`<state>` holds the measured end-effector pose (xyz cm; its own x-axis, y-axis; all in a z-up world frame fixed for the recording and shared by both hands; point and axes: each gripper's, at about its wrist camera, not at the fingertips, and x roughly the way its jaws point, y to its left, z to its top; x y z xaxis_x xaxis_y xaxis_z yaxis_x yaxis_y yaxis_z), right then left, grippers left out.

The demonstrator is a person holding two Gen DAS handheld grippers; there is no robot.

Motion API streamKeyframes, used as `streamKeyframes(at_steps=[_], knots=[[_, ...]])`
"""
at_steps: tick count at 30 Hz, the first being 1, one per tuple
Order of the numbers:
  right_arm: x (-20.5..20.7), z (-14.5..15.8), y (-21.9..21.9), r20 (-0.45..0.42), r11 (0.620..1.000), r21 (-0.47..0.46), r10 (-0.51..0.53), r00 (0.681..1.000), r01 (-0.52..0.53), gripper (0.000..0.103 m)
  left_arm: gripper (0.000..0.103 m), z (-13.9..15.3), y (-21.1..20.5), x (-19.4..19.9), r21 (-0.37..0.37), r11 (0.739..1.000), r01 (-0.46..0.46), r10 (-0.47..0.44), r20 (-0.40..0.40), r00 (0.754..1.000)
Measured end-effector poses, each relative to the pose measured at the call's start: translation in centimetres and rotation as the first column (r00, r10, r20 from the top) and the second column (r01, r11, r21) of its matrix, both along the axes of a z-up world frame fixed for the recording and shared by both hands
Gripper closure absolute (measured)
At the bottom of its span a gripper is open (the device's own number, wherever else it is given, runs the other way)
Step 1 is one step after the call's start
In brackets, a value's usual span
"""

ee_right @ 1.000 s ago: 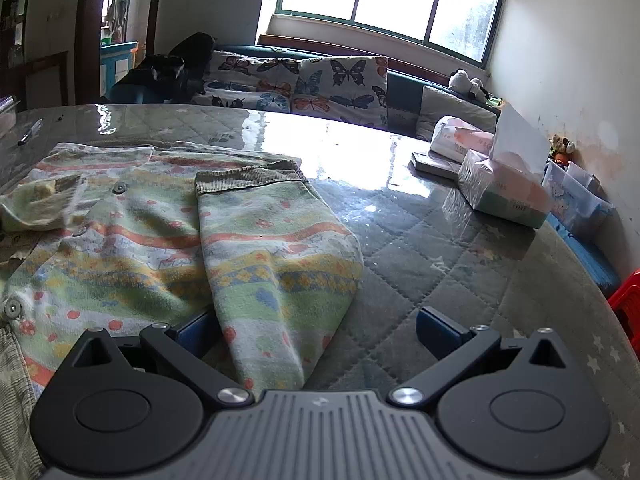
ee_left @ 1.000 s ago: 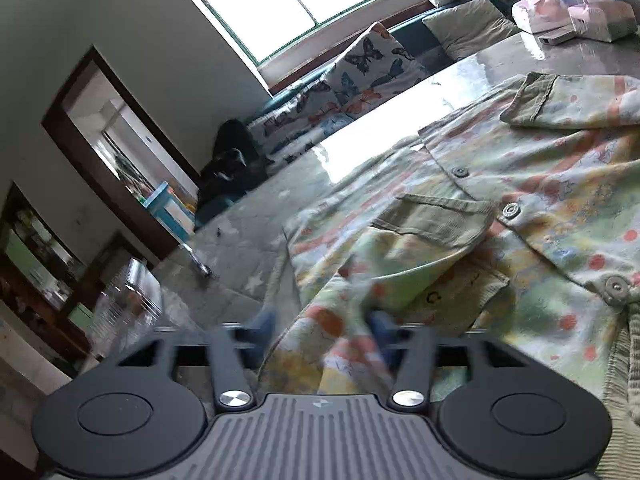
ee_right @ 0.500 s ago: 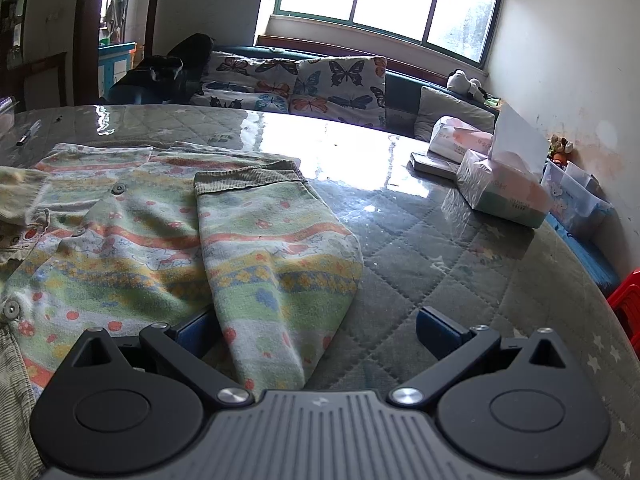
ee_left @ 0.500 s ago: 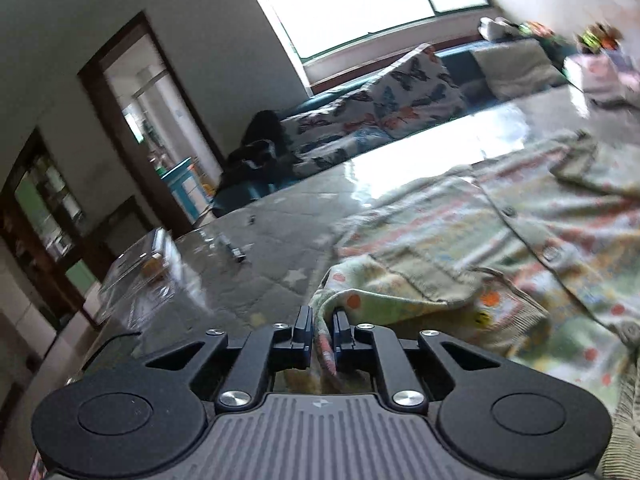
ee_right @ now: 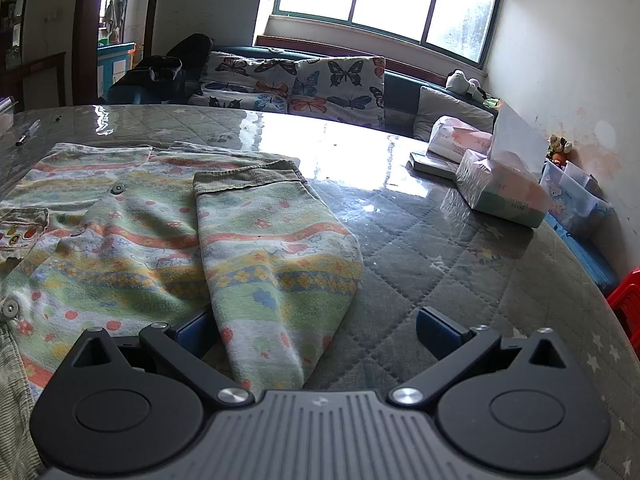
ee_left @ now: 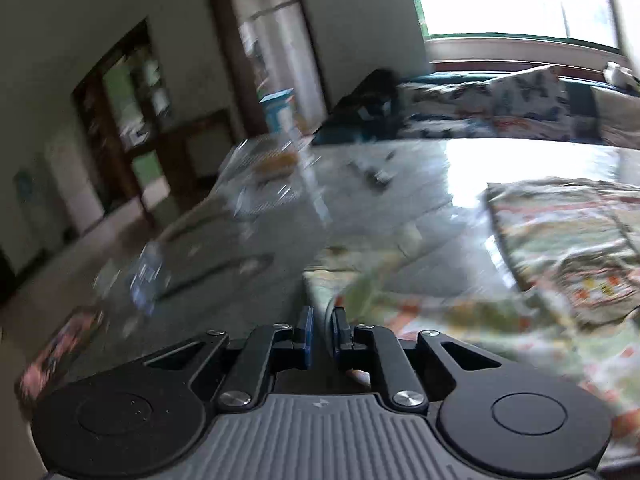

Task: Fold clothes

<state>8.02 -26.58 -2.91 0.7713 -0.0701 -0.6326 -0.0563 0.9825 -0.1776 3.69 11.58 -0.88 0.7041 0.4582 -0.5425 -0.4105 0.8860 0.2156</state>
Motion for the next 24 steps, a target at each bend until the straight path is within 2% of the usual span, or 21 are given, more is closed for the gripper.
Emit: streamKeyframes(at_steps=[2,6,7,8,10,12,13,15,17,19,24], knots=[[0.0,0.0,0.0,0.0,1.0,0.003,-0.001,1.0,0.001,0.0,0.087,-0.4,1.1,-0.9,-0.03,0.998,-0.047,0.047,-0.008,0.999],[0.0,-0.1,-0.1,0.002,1.0,0.009,0.002,1.0,-0.002,0.0,0.087,-0.7,3.2,-2.0,-0.018,0.987,-0.162,0.161,-0.022,0.987],[0.1,-0.1,-0.2,0.001,1.0,0.013,0.001,1.0,-0.001,0.0,0.085,-0.6,3.7,-2.1,-0.02,0.983,-0.183,0.183,-0.026,0.983],[0.1,-0.1,-0.2,0.001,1.0,0.014,0.001,1.0,-0.001,0.0,0.076,-0.5,4.1,-2.3,-0.025,0.979,-0.201,0.2,-0.031,0.979],[0.0,0.0,0.0,0.005,1.0,-0.001,0.006,1.0,-0.006,0.0,0.068,-0.1,4.1,-2.6,-0.017,0.979,-0.201,0.201,-0.022,0.979],[-0.1,0.1,0.3,0.018,1.0,-0.026,0.011,1.0,-0.011,0.0,0.059,0.6,3.4,-2.7,-0.009,0.985,-0.173,0.173,-0.009,0.985],[-0.2,0.2,0.5,0.029,0.999,-0.043,0.015,0.999,-0.013,0.0,0.049,0.8,2.7,-2.5,-0.015,0.989,-0.145,0.145,-0.005,0.989],[-0.1,0.1,0.8,0.035,0.997,-0.072,0.024,0.999,-0.021,0.0,0.042,1.3,1.1,-2.0,-0.025,0.997,-0.076,0.076,0.0,0.997],[0.2,0.1,1.1,0.036,0.996,-0.087,0.026,0.999,-0.023,0.0,0.028,1.6,-0.8,-1.4,-0.028,1.0,-0.006,0.006,0.003,1.0],[0.5,0.3,1.3,0.046,0.994,-0.104,0.027,0.999,-0.022,0.0,0.023,1.5,-3.2,-0.4,-0.014,0.998,0.068,-0.068,-0.001,0.998],[0.9,1.2,0.9,0.109,0.99,-0.139,-0.011,0.994,0.027,0.0,0.023,0.5,-7.9,1.6,0.026,0.979,0.202,-0.202,-0.023,0.979]])
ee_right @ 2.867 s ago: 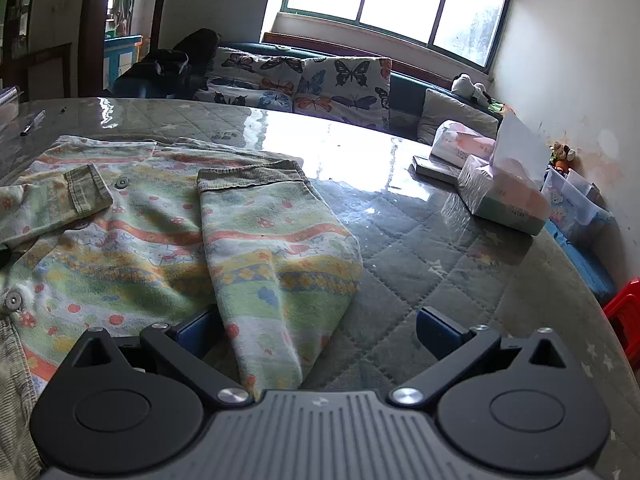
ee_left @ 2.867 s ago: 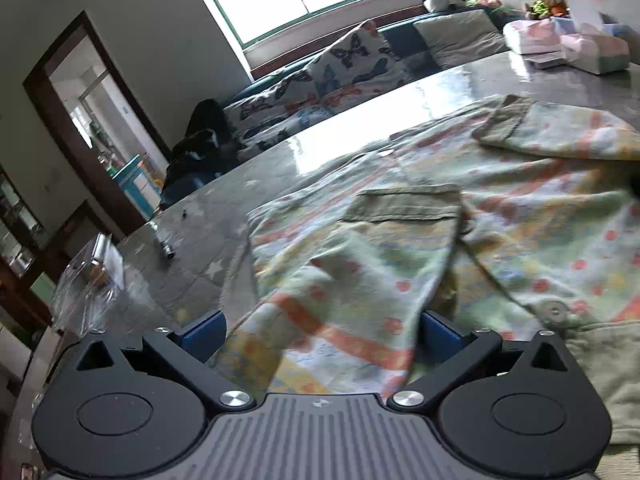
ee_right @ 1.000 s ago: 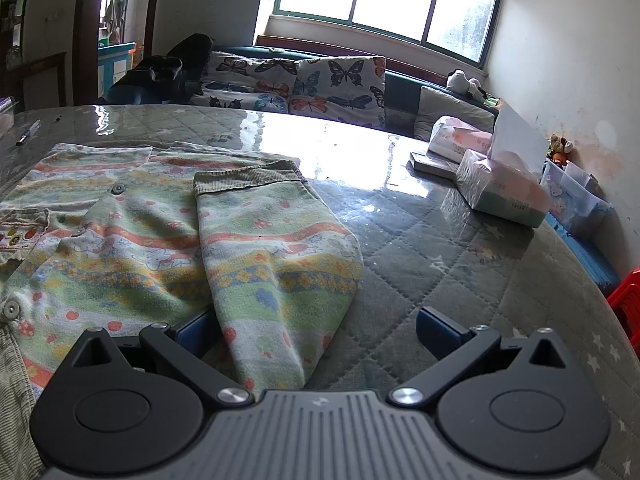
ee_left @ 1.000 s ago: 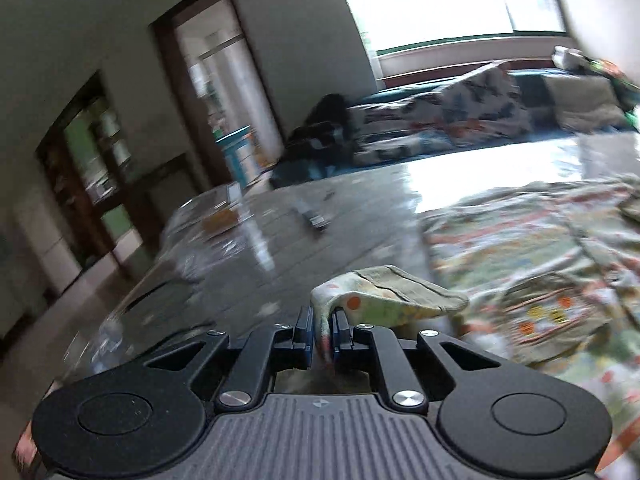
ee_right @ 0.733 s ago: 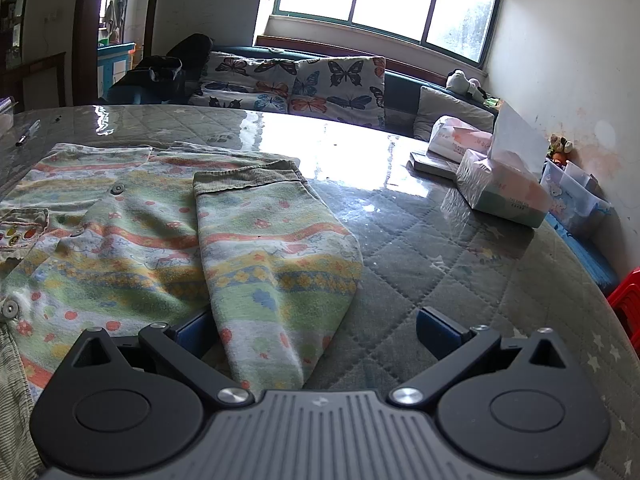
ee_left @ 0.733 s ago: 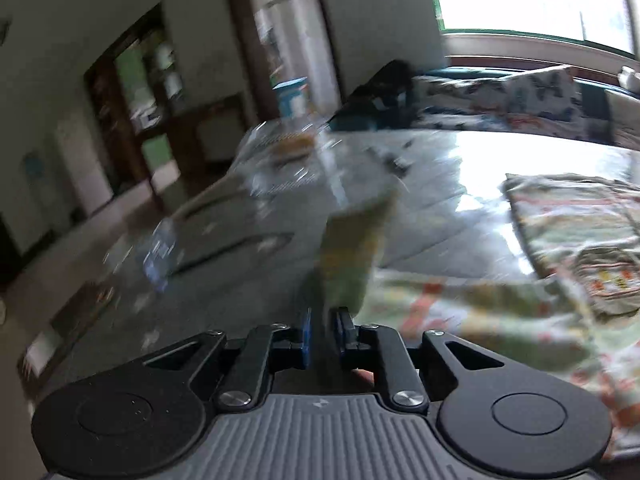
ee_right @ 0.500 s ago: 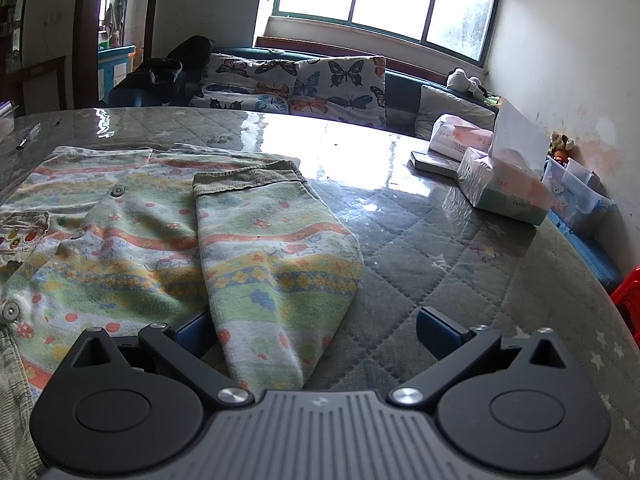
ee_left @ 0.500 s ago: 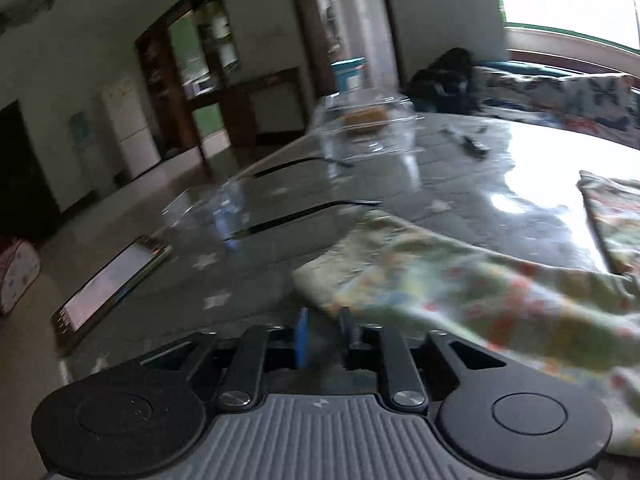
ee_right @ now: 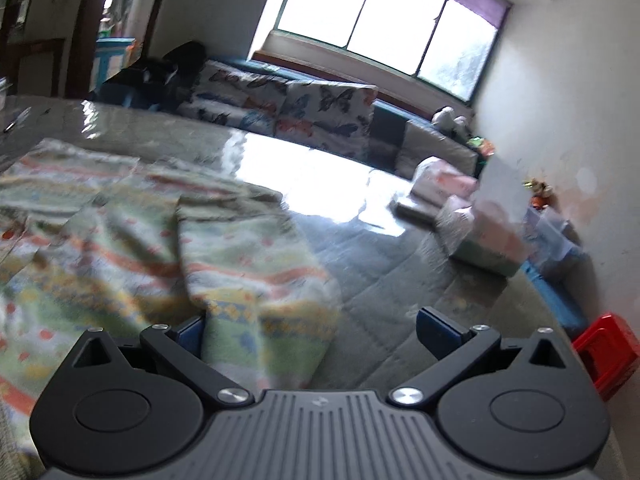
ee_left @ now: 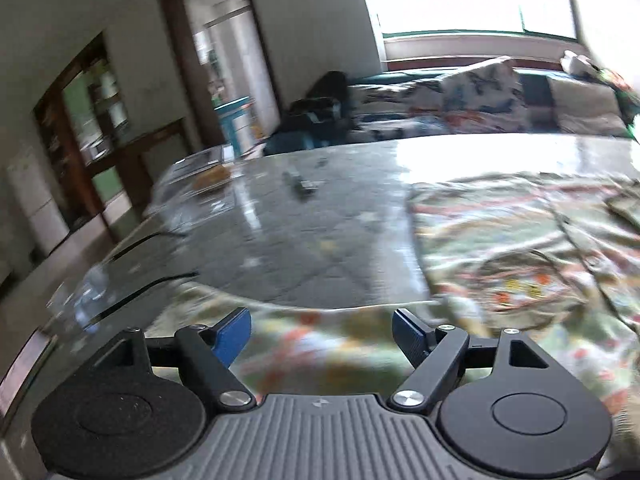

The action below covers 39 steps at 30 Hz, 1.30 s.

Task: Fold clothes

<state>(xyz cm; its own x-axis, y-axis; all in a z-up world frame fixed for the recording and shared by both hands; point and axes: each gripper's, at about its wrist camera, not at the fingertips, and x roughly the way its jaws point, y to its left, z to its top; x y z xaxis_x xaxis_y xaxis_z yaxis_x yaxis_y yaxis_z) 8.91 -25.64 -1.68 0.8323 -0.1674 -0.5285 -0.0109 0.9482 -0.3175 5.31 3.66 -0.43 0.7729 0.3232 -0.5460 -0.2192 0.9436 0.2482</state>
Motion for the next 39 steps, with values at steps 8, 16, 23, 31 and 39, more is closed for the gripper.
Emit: streamKeyframes(at_steps=[8,16,23,31,39], knots=[[-0.7,1.2,-6.2,0.031,0.973,0.121,-0.204,0.979,0.199,0.0,0.016,-1.8,-1.4,0.4,0.068,0.998,0.019,-0.018,-0.007,1.0],[-3.6,-1.2,-10.6,-0.098,0.927,0.229,-0.282,0.955,0.297,0.0,0.014,-1.7,-0.8,0.9,0.056,0.998,0.013,-0.012,-0.006,1.0],[-2.9,-1.2,-7.2,-0.046,0.985,0.065,-0.156,0.987,0.159,0.0,0.013,-1.7,-0.7,1.1,0.058,0.998,0.011,-0.011,-0.007,1.0],[1.5,-1.3,-3.4,-0.013,0.992,-0.098,-0.08,0.997,0.078,0.0,0.011,-1.8,-0.4,1.1,0.047,0.999,0.004,-0.003,-0.007,1.0],[1.0,1.7,-7.8,0.112,0.975,-0.008,-0.221,0.969,0.224,0.0,0.009,-1.8,-0.2,1.3,0.036,0.999,0.0,0.001,-0.008,1.0]])
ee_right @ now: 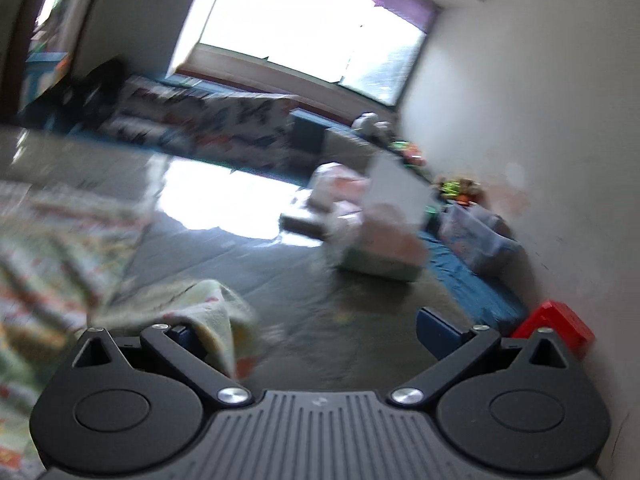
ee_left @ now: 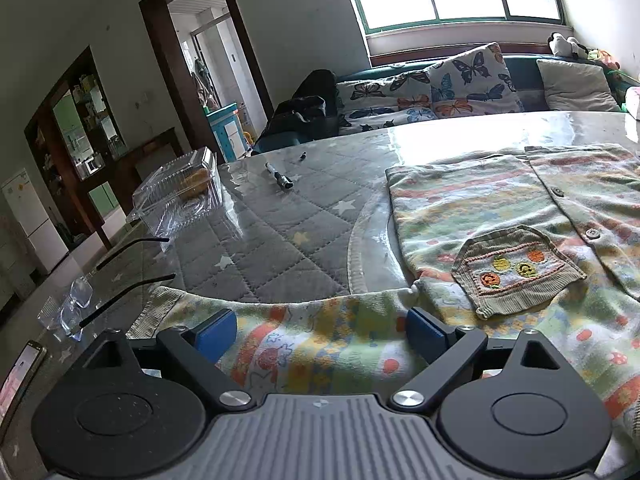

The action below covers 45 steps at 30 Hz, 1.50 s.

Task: Fold clothes

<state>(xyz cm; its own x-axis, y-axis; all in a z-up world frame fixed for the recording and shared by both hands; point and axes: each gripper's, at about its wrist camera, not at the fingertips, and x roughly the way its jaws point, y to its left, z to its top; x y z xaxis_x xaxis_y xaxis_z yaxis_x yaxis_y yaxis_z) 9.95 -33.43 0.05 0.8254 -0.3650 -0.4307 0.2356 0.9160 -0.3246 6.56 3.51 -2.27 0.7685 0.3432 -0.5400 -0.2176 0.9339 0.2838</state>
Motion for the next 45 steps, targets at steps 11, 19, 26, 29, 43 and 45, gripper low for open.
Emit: streamKeyframes(at_steps=[11,19,26,29,43,45], knots=[[-4.0,-1.8,-10.1,-0.08,0.908,0.376,-0.17,0.982,0.188,0.0,0.008,-0.1,0.0,0.0,-0.001,1.0,-0.001,0.001,0.0,1.0],[-3.9,-3.3,-5.8,-0.114,0.979,0.19,-0.055,0.992,0.076,0.0,0.008,-0.1,-0.2,0.0,0.011,1.0,-0.002,0.002,0.0,1.0],[-1.7,-3.0,-3.5,-0.079,0.998,0.055,0.017,0.997,-0.013,0.0,0.007,-0.1,-0.1,0.1,0.009,1.0,-0.004,0.004,0.0,1.0],[-1.4,-1.4,-5.0,-0.003,0.994,0.105,-0.018,1.0,0.018,0.0,0.007,-0.1,-0.1,0.1,0.009,1.0,-0.005,0.005,0.0,1.0],[-2.4,-0.7,-9.7,-0.011,0.958,0.248,-0.147,0.989,0.145,0.0,0.006,-0.2,-0.2,0.3,0.012,1.0,-0.007,0.007,-0.002,1.0],[-2.1,-0.8,-9.1,-0.025,0.961,0.264,-0.084,0.996,0.088,0.0,0.006,-0.2,-0.2,0.3,0.011,1.0,-0.008,0.008,-0.002,1.0]])
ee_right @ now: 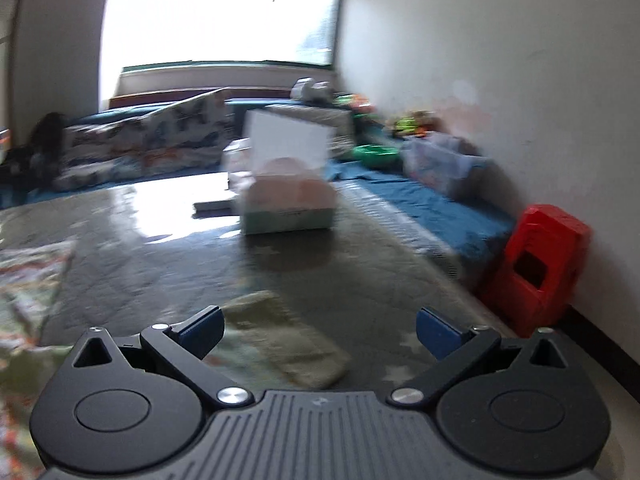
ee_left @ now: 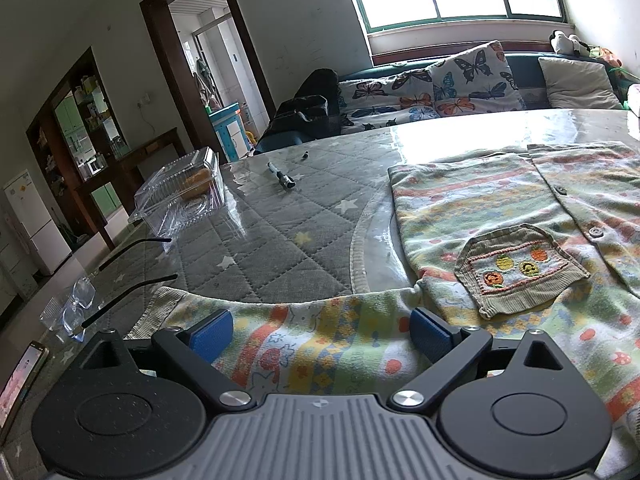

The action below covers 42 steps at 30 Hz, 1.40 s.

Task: Fold clothes

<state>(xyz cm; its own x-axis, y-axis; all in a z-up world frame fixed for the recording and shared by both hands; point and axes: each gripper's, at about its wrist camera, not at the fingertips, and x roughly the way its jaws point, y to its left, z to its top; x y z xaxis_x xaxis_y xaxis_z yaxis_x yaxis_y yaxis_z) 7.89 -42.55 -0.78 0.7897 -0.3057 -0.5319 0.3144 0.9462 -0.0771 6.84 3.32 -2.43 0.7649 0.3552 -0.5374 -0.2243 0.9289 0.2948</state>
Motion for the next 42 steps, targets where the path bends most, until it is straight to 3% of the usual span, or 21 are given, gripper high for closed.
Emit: streamKeyframes(at_steps=[5,9,16,25,31,35,42], knots=[[1.3,-1.2,1.4,-0.057,0.968,0.137,0.219,0.974,-0.21,0.0,0.005,0.0,0.1,0.0,-0.007,1.0,-0.002,0.002,0.0,1.0],[2.4,-2.4,2.1,-0.098,0.953,0.148,0.281,0.955,-0.265,0.0,0.004,0.0,0.3,0.0,-0.014,1.0,-0.005,0.005,-0.001,1.0],[2.7,-3.3,1.1,-0.136,0.958,0.133,0.27,0.953,-0.252,0.0,0.002,0.0,0.5,0.1,-0.02,1.0,-0.009,0.009,-0.002,1.0],[-0.9,-2.6,-1.0,-0.197,0.983,0.139,0.149,0.969,-0.123,0.0,0.0,-0.1,0.7,0.2,-0.037,0.999,-0.013,0.013,-0.004,1.0],[0.6,-1.3,0.5,-0.122,0.968,0.125,0.231,0.965,-0.216,0.0,0.0,-0.1,0.7,0.2,-0.035,0.999,-0.012,0.012,-0.005,1.0],[2.8,-2.0,2.3,-0.139,0.951,0.117,0.3,0.944,-0.286,0.0,0.0,-0.1,0.7,0.3,-0.031,0.999,-0.01,0.01,-0.005,1.0],[3.6,-3.3,1.6,-0.14,0.96,0.122,0.268,0.953,-0.252,0.0,0.0,0.1,2.8,0.1,-0.008,0.998,-0.069,0.069,-0.002,0.998]])
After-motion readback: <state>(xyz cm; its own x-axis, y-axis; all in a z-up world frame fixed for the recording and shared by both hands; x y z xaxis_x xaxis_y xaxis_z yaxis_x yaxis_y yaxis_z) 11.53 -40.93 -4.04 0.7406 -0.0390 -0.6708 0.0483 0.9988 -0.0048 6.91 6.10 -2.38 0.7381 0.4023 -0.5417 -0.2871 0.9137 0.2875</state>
